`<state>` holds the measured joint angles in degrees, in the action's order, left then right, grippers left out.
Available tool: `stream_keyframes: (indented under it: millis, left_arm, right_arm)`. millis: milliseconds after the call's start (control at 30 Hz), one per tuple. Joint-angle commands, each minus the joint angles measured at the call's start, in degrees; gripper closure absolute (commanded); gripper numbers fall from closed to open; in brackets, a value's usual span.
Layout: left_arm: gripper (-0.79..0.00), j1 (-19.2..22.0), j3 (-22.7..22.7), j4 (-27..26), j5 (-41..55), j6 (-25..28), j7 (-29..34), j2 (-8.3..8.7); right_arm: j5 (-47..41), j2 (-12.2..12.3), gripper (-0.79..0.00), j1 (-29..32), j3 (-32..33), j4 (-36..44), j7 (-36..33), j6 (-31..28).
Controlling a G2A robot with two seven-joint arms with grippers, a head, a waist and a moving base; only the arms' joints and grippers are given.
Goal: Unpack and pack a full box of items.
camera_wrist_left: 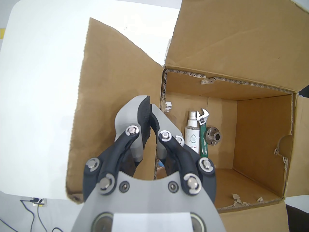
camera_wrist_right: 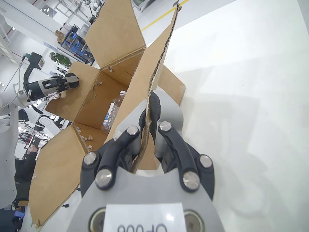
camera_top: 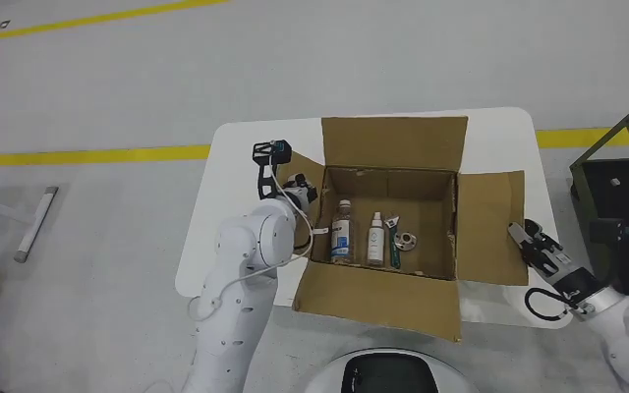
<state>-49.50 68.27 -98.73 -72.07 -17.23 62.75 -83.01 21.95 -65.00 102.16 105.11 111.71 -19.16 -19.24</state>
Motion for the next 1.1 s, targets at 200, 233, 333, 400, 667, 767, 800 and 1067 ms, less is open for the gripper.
stream_keyframes:
  millis: [200, 233, 333, 400, 667, 767, 800, 1067]
  left_arm:
    - [-0.092, -1.1, 1.0, 0.2, -1.3, 0.5, -0.3, 0.19]
    - [-0.099, -1.2, 1.1, 0.1, -1.3, 0.6, -0.3, 0.2]
    - [-0.089, -1.3, 1.3, 0.2, -1.2, 0.4, -0.4, 0.19]
    - [-0.083, -1.5, 1.5, 0.5, -1.4, 0.5, -0.6, 0.2]
    - [-0.188, -2.2, 1.3, 0.6, -2.1, 1.1, -0.8, 0.21]
    - [-0.533, -2.4, 1.2, 0.5, -2.3, 1.1, -1.0, 0.19]
    - [-0.785, -2.5, 1.2, 0.3, -2.2, 1.0, -1.1, 0.17]
    - [-0.785, 0.4, -0.7, -3.6, 2.2, -1.4, -1.1, -0.73]
  right_arm:
    - [0.1, 0.0, 0.0, 0.1, -0.1, -0.1, 0.0, 0.0]
    - [0.2, 0.0, 0.0, 0.1, -0.1, -0.1, 0.1, 0.1]
    - [0.1, 0.0, 0.0, 0.1, -0.3, -0.1, 0.1, 0.0]
    - [0.2, -0.1, 0.0, 0.1, -0.4, -0.1, 0.1, 0.0]
    - [0.2, -0.1, 0.0, 0.2, -0.6, -0.2, 0.2, -0.1]
    - [0.3, -0.1, 0.0, 0.2, -0.7, -0.3, 0.1, -0.1]
    - [0.3, -0.1, 0.0, 0.2, -0.7, -0.2, 0.1, -0.1]
    - [0.2, -0.1, 0.0, 0.5, -0.3, 0.6, 0.2, -0.1]
